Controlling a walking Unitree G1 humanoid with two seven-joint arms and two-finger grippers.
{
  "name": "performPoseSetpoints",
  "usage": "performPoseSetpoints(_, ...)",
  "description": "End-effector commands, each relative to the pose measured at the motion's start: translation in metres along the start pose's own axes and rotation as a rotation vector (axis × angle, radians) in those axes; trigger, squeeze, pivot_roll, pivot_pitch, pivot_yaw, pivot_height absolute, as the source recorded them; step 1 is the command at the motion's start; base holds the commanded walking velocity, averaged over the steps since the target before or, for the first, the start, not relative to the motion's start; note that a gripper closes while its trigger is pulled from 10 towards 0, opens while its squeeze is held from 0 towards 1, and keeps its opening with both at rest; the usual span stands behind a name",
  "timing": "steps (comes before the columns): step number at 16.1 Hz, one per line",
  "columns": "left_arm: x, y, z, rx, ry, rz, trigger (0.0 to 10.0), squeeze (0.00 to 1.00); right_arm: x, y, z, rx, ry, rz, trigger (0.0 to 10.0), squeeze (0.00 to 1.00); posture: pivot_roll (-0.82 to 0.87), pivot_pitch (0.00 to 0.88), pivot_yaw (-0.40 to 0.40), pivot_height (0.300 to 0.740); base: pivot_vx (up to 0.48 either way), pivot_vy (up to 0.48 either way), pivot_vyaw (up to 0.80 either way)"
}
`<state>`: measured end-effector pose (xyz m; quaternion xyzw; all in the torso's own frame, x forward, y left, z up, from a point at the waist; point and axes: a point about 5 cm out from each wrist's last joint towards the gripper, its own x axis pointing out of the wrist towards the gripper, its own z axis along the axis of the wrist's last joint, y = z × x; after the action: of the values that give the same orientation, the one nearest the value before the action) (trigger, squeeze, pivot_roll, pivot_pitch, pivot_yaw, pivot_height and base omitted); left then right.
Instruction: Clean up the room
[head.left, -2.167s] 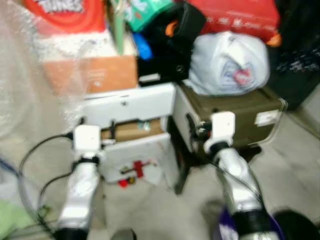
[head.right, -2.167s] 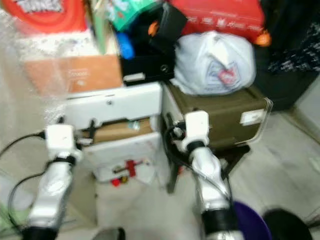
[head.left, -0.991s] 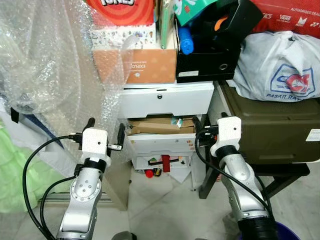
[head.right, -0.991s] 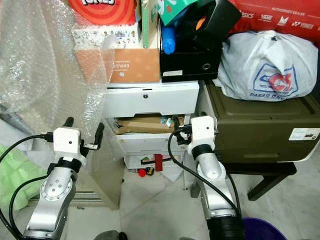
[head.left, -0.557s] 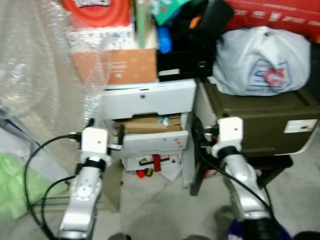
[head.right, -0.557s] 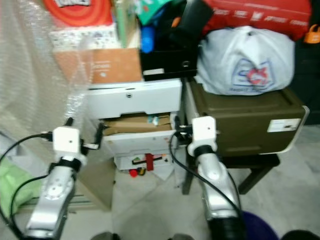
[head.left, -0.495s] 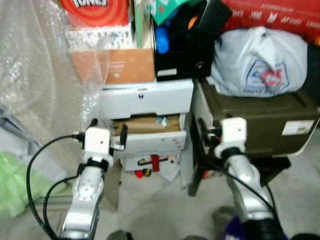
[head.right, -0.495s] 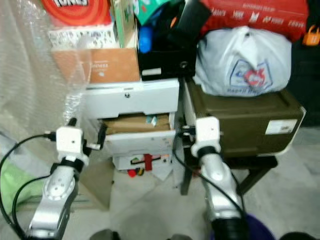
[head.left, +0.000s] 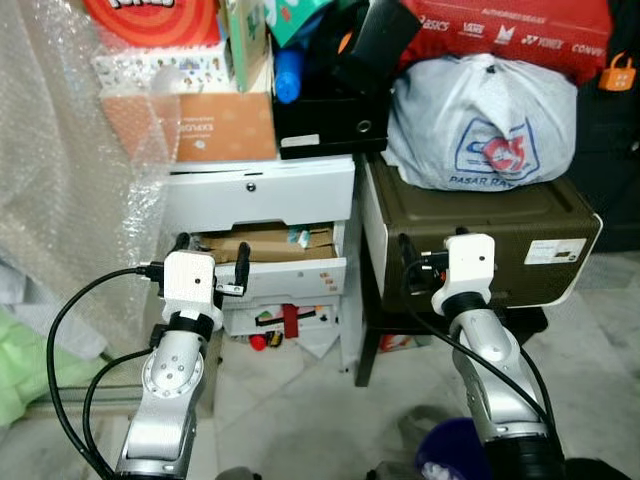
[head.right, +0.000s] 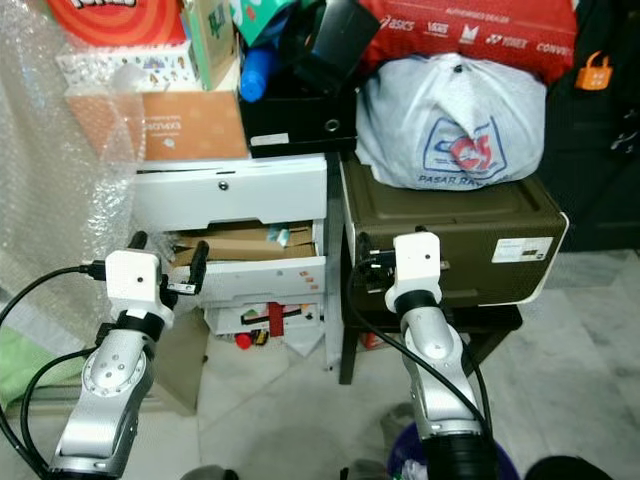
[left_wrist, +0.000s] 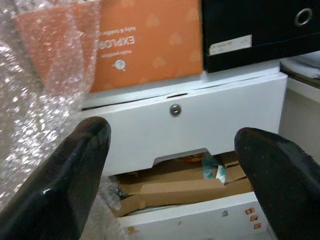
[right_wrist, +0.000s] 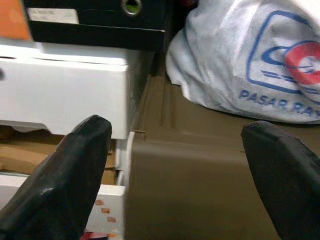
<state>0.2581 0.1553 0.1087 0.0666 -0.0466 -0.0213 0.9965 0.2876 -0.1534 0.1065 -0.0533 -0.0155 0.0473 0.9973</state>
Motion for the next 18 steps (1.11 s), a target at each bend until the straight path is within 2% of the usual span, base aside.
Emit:
performPoseSetpoints(1,-0.001,0.005,-0.001,0.014,0.008,0.019,10.0,0.00,0.002,0.005,0.004,0.005,-0.010,0.017,10.0,0.00,-0.09,0.055,0.023,0.740,0.000,0.000,0.00)
performPoseSetpoints(2,-0.002,0.009,-0.002,0.026,0.018,0.043,10.0,0.00,0.003,0.005,0.004,0.003,-0.010,0.019,10.0,0.00,-0.09,0.054,0.024,0.740,0.000,0.000,0.00)
performPoseSetpoints(6,-0.011,0.025,-0.008,0.048,0.050,0.120,10.0,0.00,0.001,0.006,0.003,-0.008,-0.014,0.020,10.0,0.00,-0.08,0.041,0.027,0.740,0.000,0.000,0.77)
performPoseSetpoints(9,-0.019,0.031,-0.006,0.068,0.045,0.143,10.0,0.00,-0.005,0.001,0.004,-0.012,-0.013,0.020,10.0,0.00,-0.08,0.040,0.025,0.740,0.000,0.000,0.80)
performPoseSetpoints(13,-0.043,0.040,-0.008,0.085,0.078,0.218,10.0,0.00,-0.031,-0.015,-0.004,-0.062,0.036,0.053,10.0,0.00,-0.08,0.044,0.023,0.740,0.000,0.000,0.80)
performPoseSetpoints(18,-0.043,0.044,-0.010,0.075,0.109,0.248,10.0,0.00,-0.025,-0.013,-0.003,-0.063,0.040,0.062,10.0,0.00,-0.08,0.038,0.023,0.740,0.000,0.000,0.80)
